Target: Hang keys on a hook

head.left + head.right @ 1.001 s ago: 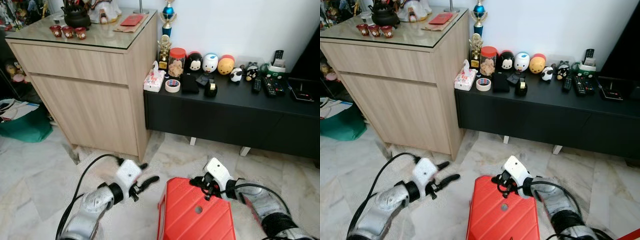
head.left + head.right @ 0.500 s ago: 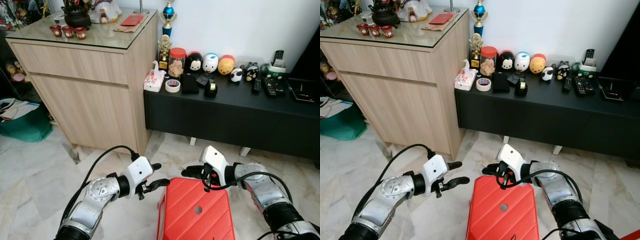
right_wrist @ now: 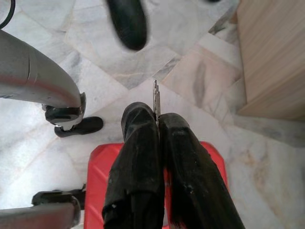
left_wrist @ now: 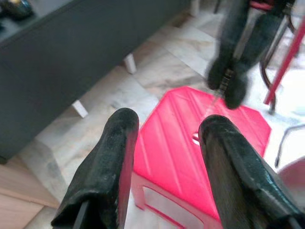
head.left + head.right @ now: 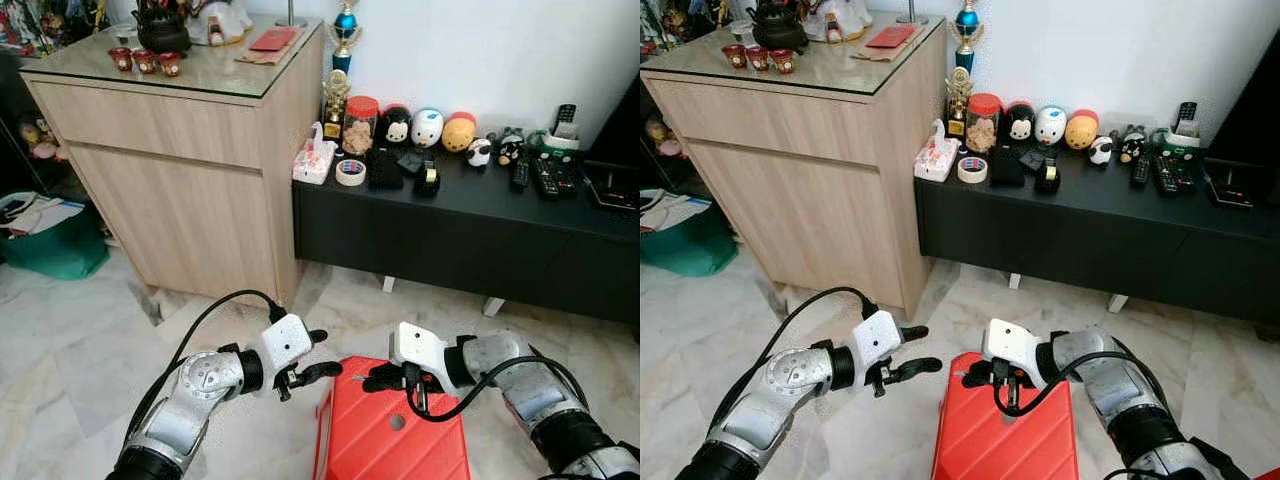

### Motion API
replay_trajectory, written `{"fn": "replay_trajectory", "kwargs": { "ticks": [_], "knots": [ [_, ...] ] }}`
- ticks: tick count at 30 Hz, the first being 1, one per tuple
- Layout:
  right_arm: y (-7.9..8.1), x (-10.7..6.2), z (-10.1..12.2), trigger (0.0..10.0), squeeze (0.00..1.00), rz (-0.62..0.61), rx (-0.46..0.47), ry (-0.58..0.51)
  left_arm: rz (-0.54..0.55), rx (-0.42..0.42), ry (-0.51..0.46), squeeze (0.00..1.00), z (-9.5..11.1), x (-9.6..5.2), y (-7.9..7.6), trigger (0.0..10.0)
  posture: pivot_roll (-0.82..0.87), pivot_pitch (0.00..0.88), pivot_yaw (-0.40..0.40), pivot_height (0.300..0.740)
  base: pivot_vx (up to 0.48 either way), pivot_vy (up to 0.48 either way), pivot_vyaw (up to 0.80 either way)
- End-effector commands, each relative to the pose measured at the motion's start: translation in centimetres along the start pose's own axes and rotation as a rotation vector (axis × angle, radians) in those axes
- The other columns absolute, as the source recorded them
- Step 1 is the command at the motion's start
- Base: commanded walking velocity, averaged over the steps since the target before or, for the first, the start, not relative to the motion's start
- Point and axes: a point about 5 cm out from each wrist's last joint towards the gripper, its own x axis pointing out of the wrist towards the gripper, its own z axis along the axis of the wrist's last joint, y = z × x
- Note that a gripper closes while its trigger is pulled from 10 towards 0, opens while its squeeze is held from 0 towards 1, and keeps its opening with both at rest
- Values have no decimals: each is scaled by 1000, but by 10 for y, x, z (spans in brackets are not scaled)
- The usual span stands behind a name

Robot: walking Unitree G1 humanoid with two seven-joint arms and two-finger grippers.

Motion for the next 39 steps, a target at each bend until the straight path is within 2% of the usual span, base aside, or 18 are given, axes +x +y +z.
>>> {"fn": "replay_trajectory", "kwargs": {
  "ticks": [1,12,29,30,31,33,34,35,37,39],
  "knots": [
    [-4,-2,11,10000,0,10,-50,-15,-42,26,21,0,3,0,-2,10000,26,0,-53,740,0,0,0],
    [-1,-1,24,10000,0,79,-106,-53,-49,51,37,0,4,4,-2,10000,19,0,-52,740,0,0,0],
    [2,2,20,10000,0,119,-129,-20,-67,41,28,0,6,5,-4,10000,24,0,-57,740,0,0,0],
    [2,2,20,10000,0,117,-130,-18,-70,40,24,0,7,6,-5,9020,24,0,-57,740,0,0,0],
    [2,2,20,10000,0,116,-130,-18,-72,39,22,0,7,6,-5,9020,24,0,-57,740,0,0,0],
    [1,2,19,10000,0,105,-131,-13,-79,41,13,0,8,6,-6,4980,25,0,-57,740,0,0,0],
    [0,2,18,10000,0,99,-130,-7,-82,41,10,0,9,7,-6,4353,25,0,-57,740,0,0,0],
    [0,2,18,10000,0,95,-130,-3,-83,41,8,0,10,7,-7,4353,25,0,-57,740,0,0,0],
    [-1,2,18,10000,0,95,-133,1,-87,43,5,0,10,7,-7,3255,26,0,-58,740,0,0,0],
    [-1,2,18,10000,0,96,-134,1,-90,44,2,0,11,7,-7,3451,25,0,-57,740,0,0,0]
  ]
}}
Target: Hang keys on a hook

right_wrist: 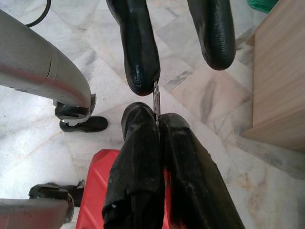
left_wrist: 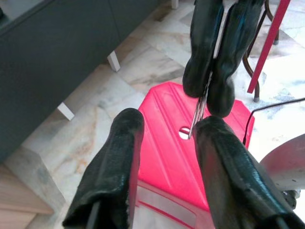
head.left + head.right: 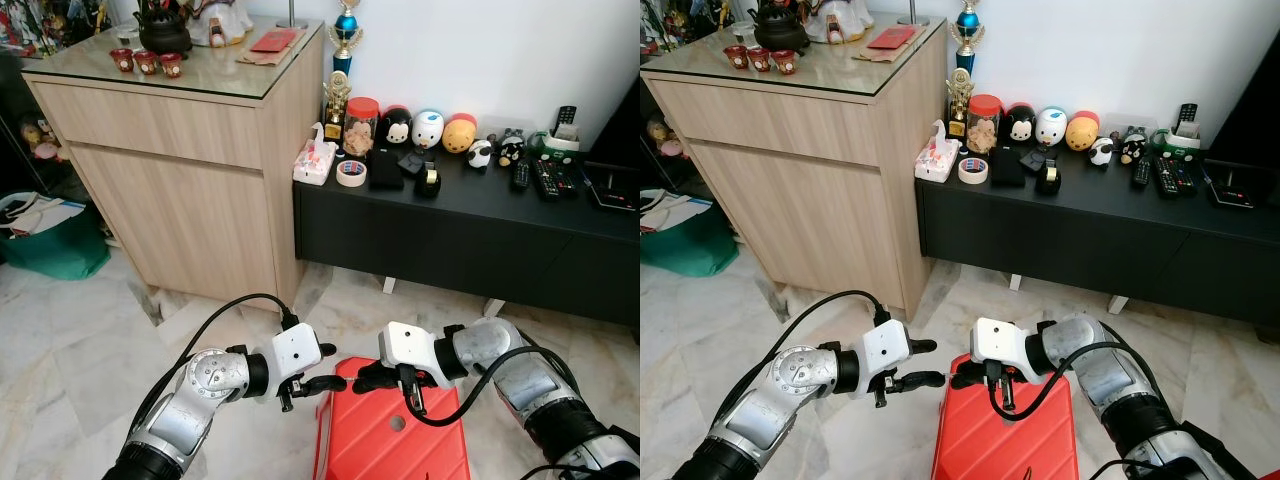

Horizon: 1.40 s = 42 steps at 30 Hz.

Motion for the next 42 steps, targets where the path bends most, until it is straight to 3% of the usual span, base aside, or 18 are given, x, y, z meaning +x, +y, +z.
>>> {"fn": "replay_trajectory", "kwargs": {
  "ticks": [1,5,6,7,8,15,22,24,26,29,30,31,33,36,39,42],
  "knots": [
    [-1,-1,1,10000,0,9,-21,18,-21,14,-7,0,5,2,-2,3451,25,0,-57,740,0,0,0],
    [-1,1,0,10000,0,9,-23,24,-33,22,-13,0,6,3,-3,3412,25,0,-57,740,0,0,0],
    [0,2,-1,10000,0,7,-23,29,-38,26,-15,0,7,3,-4,4118,25,0,-57,740,0,0,0],
    [-1,2,-1,10000,0,4,-23,33,-38,29,-14,0,7,3,-4,9137,30,0,-59,740,0,0,0],
    [-2,2,-2,10000,0,-1,-23,37,-32,29,-13,0,7,3,-3,10000,30,0,-59,740,0,0,0],
    [-6,0,-13,10000,0,-105,53,39,107,-29,-1,0,-4,-6,8,10000,28,0,-63,740,0,0,0],
    [7,6,-54,10000,0,-300,262,100,306,-141,39,0,-32,-17,11,10000,30,0,-62,740,0,0,0],
    [8,8,-65,10000,0,-441,379,105,369,-192,34,0,-39,-18,9,10000,30,0,-59,740,0,0,0],
    [7,8,-69,10000,0,-502,413,111,387,-211,37,0,-42,-19,8,10000,30,0,-59,740,0,0,0],
    [0,5,-73,10000,0,-677,588,58,450,-235,34,0,-44,-20,8,10000,25,0,-56,740,0,0,0],
    [-8,1,-68,10000,0,-794,666,-43,490,-266,6,0,-43,-20,10,10000,25,0,-55,740,0,0,0],
    [-8,1,-68,10000,0,-794,666,-43,490,-266,6,0,-43,-20,10,10000,25,0,-55,740,0,0,0],
    [-20,-9,-54,10000,0,-950,787,-241,522,-325,-53,0,-38,-18,11,10000,23,0,-53,740,0,0,0],
    [-27,-17,-48,10000,0,-1070,887,-305,521,-314,-52,0,-37,-17,10,10000,19,0,-53,740,0,0,0],
    [-31,-17,-43,10000,0,-1095,967,-357,525,-307,-48,0,-37,-16,10,10000,17,0,-56,740,0,0,0],
    [-31,-14,-33,10000,0,-1033,960,-400,537,-313,-47,0,-38,-15,9,10000,18,0,-57,740,0,0,0]
  ]
}}
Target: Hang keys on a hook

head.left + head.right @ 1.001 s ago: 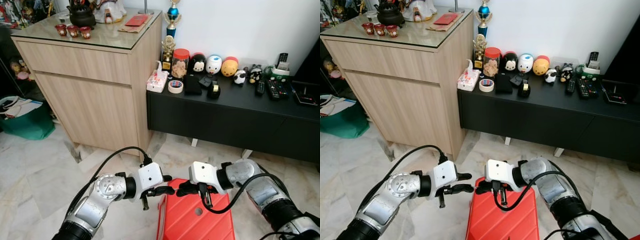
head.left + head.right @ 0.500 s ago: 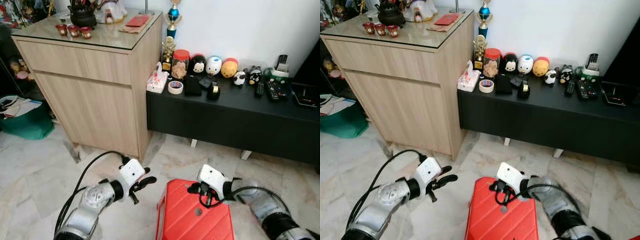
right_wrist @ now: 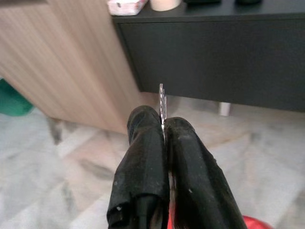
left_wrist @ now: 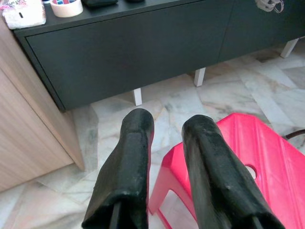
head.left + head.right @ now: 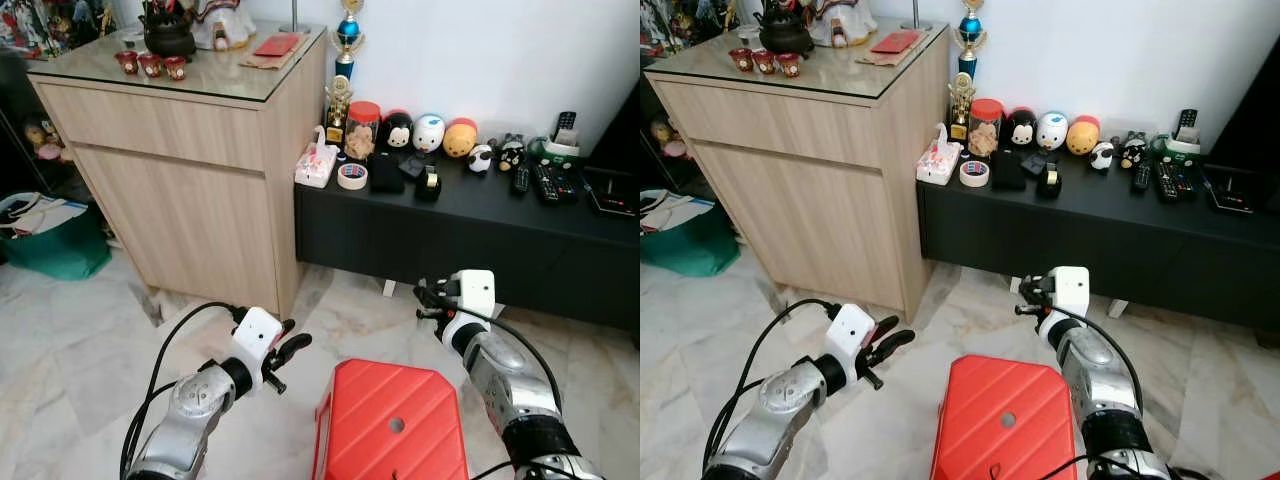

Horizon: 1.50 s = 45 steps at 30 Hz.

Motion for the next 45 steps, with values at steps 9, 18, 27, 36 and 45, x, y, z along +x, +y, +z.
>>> {"fn": "replay_trajectory", "kwargs": {
  "ticks": [9,18,27,36,45],
  "knots": [
    [-28,-10,-40,10000,0,-192,-185,139,265,-151,83,0,-37,-10,19,10000,6,0,-59,740,0,0,0],
    [-41,-41,-115,10000,0,-355,-120,389,328,-188,134,0,-57,-23,19,10000,18,0,-50,740,0,0,0],
    [-40,-51,-140,10000,0,-410,-8,469,326,-227,142,0,-66,-17,12,10000,3,0,-39,740,0,0,0],
    [-45,-70,-161,10000,0,-444,6,513,455,-288,269,0,-100,-37,16,10000,12,0,-39,740,0,0,0],
    [-42,-75,-170,10000,0,-444,7,513,466,-297,271,0,-105,-39,13,10000,16,0,-41,740,0,0,0]
  ]
}}
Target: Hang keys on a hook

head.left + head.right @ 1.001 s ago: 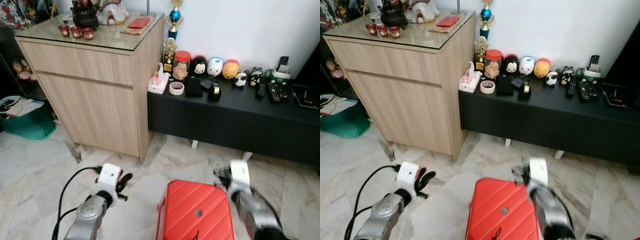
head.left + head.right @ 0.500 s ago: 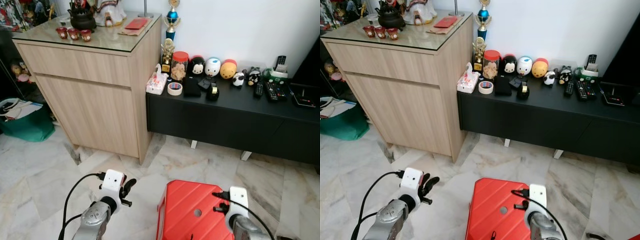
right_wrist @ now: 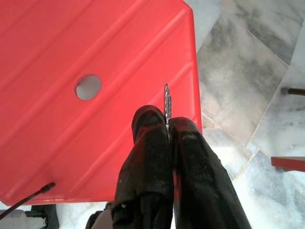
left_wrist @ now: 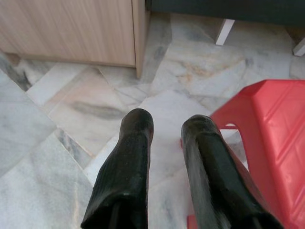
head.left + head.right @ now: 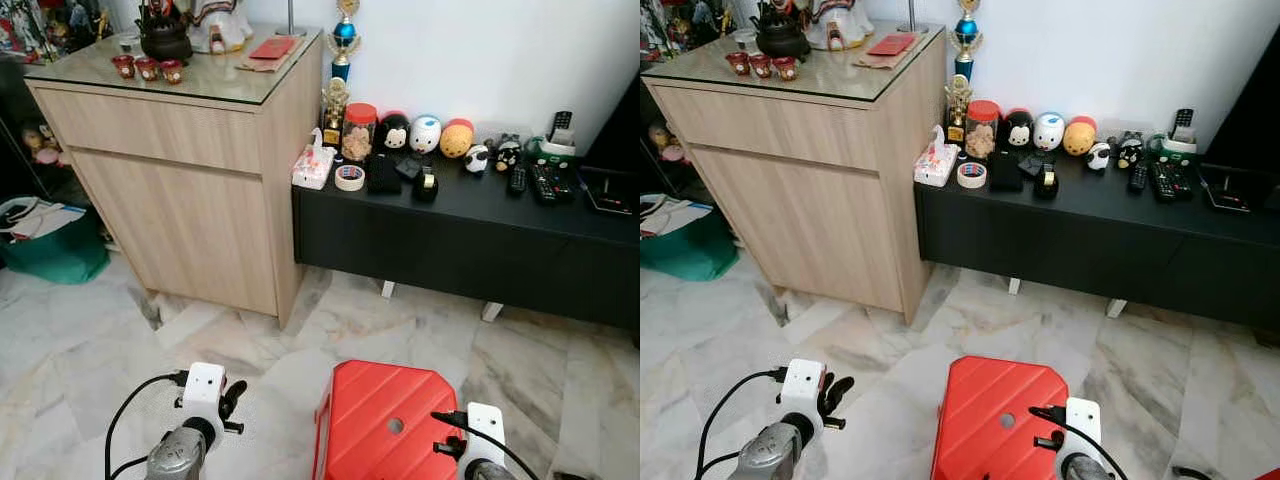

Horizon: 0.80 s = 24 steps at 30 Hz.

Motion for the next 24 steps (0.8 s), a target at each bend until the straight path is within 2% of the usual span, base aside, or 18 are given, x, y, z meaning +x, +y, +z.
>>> {"fn": "replay_trajectory", "kwargs": {
  "ticks": [1,5,6,7,8,12,16,20,24],
  "knots": [
    [1,0,-3,10000,0,-4,-11,-2,4,-13,0,0,-1,1,-1,10000,11,0,-41,740,0,0,0],
    [4,0,0,10000,0,0,-47,-33,-2,-9,-16,0,2,2,-3,10000,11,0,-42,740,0,0,0],
    [7,0,5,10000,0,21,-105,-54,-5,-6,-24,0,3,3,-4,10000,6,0,-42,740,0,0,0],
    [7,0,5,10000,0,21,-105,-54,-5,-6,-24,0,3,3,-4,10000,6,0,-42,740,0,0,0],
    [6,1,15,10000,0,48,-113,-78,-9,-5,-28,0,4,4,-6,10000,4,0,-43,740,0,0,0],
    [-7,1,31,10000,0,47,-102,-122,-20,7,-29,0,4,6,-11,10000,14,0,-44,740,0,0,0],
    [-12,1,32,10000,0,29,-65,-120,-22,9,-17,0,4,8,-12,10000,21,0,-38,740,0,0,0],
    [-12,1,28,10000,0,18,-17,-103,-2,-9,49,0,-5,7,-8,10000,32,0,-39,740,0,0,0],
    [-9,1,20,10000,0,12,21,-64,54,-23,183,0,-25,0,4,10000,44,0,-49,740,0,0,0]
  ]
}}
